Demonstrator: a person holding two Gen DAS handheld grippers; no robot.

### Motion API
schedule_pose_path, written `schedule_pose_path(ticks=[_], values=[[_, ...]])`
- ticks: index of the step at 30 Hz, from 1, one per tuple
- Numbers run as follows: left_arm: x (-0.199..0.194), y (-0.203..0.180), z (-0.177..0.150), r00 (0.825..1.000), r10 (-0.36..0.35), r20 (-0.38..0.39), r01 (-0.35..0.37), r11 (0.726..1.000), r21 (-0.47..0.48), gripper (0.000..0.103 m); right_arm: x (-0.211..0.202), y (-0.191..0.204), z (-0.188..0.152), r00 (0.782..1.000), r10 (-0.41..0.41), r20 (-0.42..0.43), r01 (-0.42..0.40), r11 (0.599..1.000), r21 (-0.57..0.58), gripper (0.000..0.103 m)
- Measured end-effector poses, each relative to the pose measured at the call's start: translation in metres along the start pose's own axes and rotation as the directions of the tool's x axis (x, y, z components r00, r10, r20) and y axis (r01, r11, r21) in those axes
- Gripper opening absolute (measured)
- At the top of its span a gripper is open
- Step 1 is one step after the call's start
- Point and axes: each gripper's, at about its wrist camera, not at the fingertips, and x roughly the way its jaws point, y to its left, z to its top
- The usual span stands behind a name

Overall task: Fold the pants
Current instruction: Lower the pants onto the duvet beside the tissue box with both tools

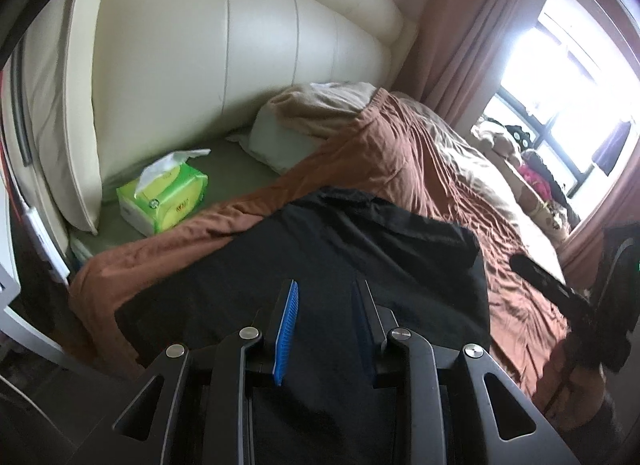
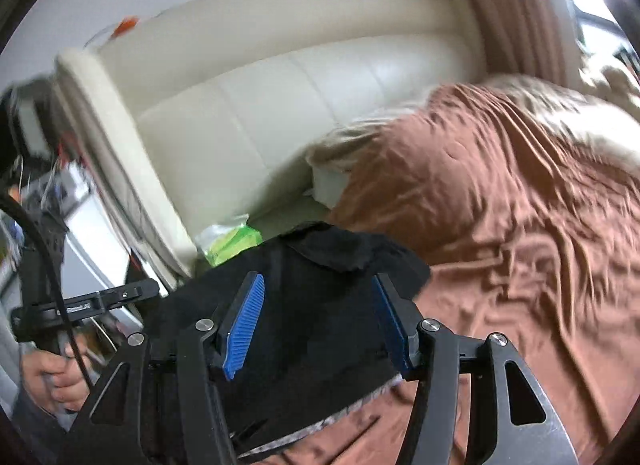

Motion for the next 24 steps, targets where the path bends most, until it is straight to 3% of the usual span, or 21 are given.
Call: schedule_pose_path(ticks=[4,12,24], values=[[0.011,0.003,-0.012,1.000,-0.004,-0.015,0.003,1.000,-0.029,0.030,0.020,0.008,-0.001,0.999,-0.020,-0.030,0.018,0.996,-0.089,0.054],[0.031,0.013,-0.034,0.998,0.025,-0.056,-0.028,0.999,-0.046,0.030,0.058,-0.004,-0.015,0.993,-0.065,-0.103,0.050,0.988,-0.148,0.048],[0.025,-0.013,-0.054,0.996,0.051,-0.071,-0.048,0.998,0.044,0.030,0.060,-0.023,-0.038,0.981,-0.087,-0.171,0.071,0.993,-0.096,0.048]])
